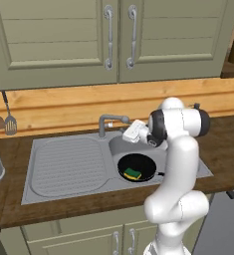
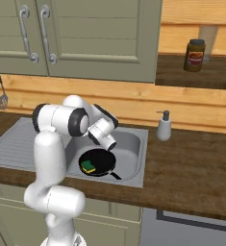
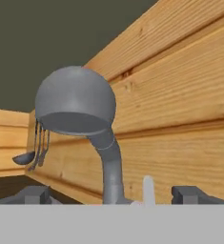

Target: Pick the pan and sponge and place them into the sink. Then turn on the water.

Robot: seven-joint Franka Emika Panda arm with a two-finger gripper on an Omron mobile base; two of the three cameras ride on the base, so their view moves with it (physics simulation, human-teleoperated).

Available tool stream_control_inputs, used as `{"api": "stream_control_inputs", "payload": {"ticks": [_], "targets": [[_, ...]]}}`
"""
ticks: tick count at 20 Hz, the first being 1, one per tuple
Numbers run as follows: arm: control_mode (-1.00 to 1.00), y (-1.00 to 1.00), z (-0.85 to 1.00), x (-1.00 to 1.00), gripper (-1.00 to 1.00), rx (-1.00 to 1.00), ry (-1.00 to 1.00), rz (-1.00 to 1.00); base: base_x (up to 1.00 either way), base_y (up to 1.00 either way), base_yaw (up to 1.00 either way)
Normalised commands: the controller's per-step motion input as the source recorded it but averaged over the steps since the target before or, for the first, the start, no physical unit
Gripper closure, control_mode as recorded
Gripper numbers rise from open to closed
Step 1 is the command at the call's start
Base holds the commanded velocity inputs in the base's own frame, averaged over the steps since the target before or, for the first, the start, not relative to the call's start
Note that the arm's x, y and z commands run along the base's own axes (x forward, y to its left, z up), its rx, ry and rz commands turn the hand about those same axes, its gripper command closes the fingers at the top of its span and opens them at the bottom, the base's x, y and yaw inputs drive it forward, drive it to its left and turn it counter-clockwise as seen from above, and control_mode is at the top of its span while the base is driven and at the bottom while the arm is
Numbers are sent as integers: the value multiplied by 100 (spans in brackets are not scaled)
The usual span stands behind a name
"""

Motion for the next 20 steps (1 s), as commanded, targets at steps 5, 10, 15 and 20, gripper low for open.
{"api": "stream_control_inputs", "payload": {"ticks": [5, 10, 15, 20], "targets": [[-100, 13, -1, 37, -100, 6, 0, 0, 0, 0, 0], [-100, 20, -6, 31, -100, 4, 0, 0, 0, 0, 0], [-100, 15, 0, 31, -100, 3, 0, 0, 0, 0, 0], [-100, 4, -1, 36, -100, 2, 0, 0, 0, 0, 0]]}}
